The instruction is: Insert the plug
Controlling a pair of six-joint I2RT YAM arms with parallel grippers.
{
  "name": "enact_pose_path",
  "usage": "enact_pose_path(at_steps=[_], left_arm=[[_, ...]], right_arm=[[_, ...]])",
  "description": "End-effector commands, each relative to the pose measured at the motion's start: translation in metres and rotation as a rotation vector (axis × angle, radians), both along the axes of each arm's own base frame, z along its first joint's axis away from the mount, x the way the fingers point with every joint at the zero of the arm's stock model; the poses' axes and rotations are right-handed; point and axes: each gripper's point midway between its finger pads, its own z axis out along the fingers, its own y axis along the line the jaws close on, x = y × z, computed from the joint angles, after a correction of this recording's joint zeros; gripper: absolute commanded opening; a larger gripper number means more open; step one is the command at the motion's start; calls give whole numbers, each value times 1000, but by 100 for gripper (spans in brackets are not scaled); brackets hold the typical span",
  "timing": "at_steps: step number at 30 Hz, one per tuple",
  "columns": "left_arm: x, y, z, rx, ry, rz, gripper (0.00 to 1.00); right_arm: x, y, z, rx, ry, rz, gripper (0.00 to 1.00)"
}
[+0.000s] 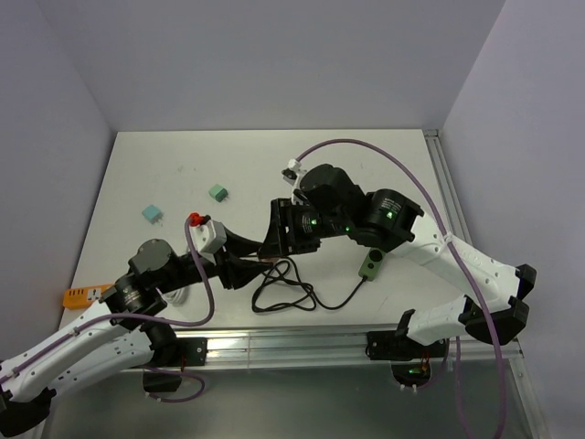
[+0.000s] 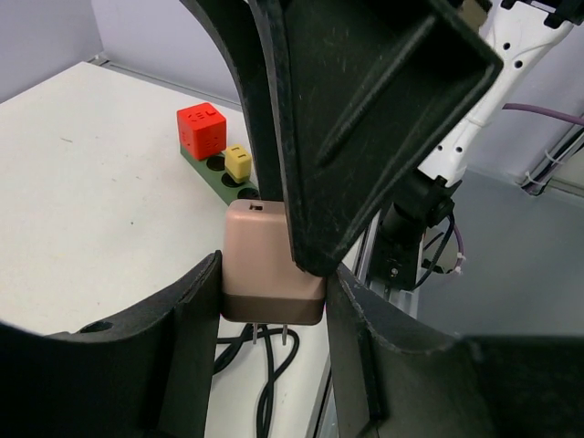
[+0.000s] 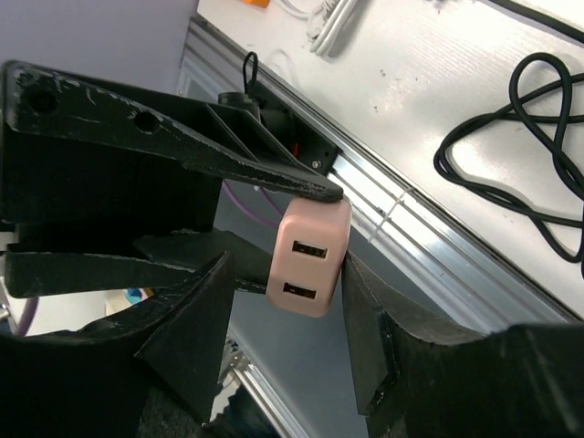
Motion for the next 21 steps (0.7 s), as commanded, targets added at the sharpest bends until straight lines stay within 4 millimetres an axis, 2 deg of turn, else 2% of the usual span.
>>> enact_pose_path(at_steps=[1,5,8,9,10,11,12,13,14,15,16,21], left_arm=[[-2,1,29,-45,-69,-7,0],[-4,1,31,-47,-75,-18,0],[-9,2,34,-57,-86,-37,0],[-9,4,36,-65,-88,-28,0],[-8,5,37,-71,-84,-18,9],[-7,6,36,-74,-81,-10,19],[-4,11,39,-96,-69,25,46],[-3,13,41,-109,-61,37,56],[-1,15,38,-115,-55,53,80],[0,21,42,-137,-47,78,97],[2,24,42,-146,-38,104,99],[23,49,47,-226,84,295,100]], right_arm=[[-6,3,10,9,-17,12,56],[-4,6,5,-11,-16,4,51],[2,7,3,-30,-21,-20,29],[5,8,0,-42,-21,-31,7],[8,6,-3,-62,-25,-52,0],[11,5,-6,-73,-21,-76,0],[14,2,-9,-84,-21,-100,0],[20,0,-11,-90,-35,-139,0],[23,-4,-22,-116,-20,-182,0],[23,-12,-27,-139,-14,-208,0],[36,-23,-34,-181,-47,-287,0],[47,-75,-69,-316,-23,-507,0]])
